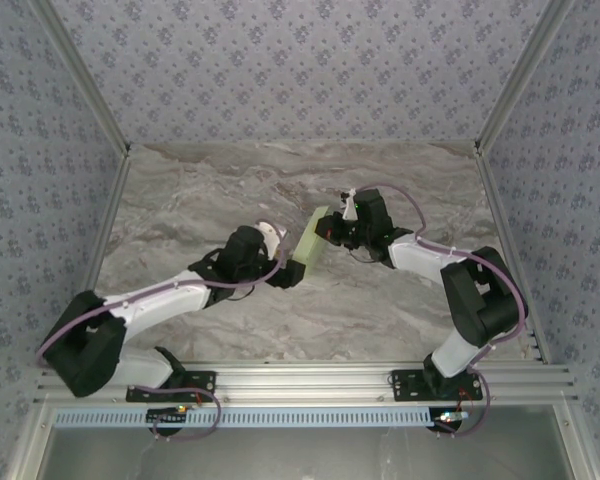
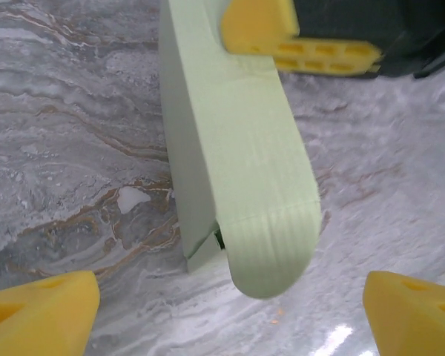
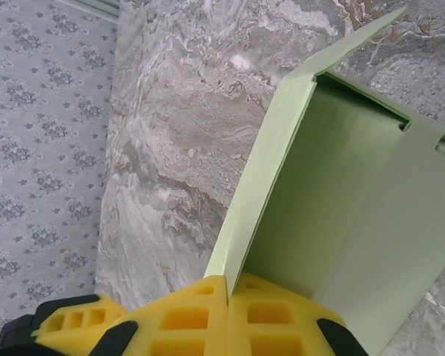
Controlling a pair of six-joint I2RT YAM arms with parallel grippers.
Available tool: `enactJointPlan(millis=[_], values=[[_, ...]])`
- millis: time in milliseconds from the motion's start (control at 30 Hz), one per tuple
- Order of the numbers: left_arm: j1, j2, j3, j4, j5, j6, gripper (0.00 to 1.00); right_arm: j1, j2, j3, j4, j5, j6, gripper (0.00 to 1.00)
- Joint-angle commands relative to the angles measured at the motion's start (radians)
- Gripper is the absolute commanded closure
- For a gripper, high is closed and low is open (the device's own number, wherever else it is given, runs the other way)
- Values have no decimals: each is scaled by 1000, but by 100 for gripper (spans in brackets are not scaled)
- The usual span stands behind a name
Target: Fold the paper box
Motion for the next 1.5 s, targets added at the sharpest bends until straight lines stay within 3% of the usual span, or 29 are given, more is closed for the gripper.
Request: enactJointPlan(millis=[0, 233, 367, 533, 600, 733, 900, 1200, 1467], values=[[-30, 77, 88, 20, -73, 88, 7, 5, 37, -9, -104, 64, -50, 98], [-53, 201, 183, 24, -105, 127, 17, 0, 23, -24, -102, 68, -51, 98], [-53, 235, 202, 21, -99, 127, 37, -3, 20, -29, -96, 66, -48, 98], [-48, 252, 206, 21, -90, 144, 51, -8, 5, -28, -96, 63, -47, 97], [-42, 245, 202, 12, -85, 165, 58, -12, -10, -25, -97, 58, -52, 94], [-21, 169, 149, 24, -50, 230, 65, -40, -96, -27, -112, 39, -124, 76], [66, 68, 115, -72, 140, 337, 70, -54, -287, 2, -265, 56, -471, 56], [225, -29, 74, -137, 480, 593, 74, -107, -371, 16, -386, -9, -973, 50], [270, 51, 193, -371, 554, 791, 72, -130, -383, -78, -323, -170, -1324, 49]])
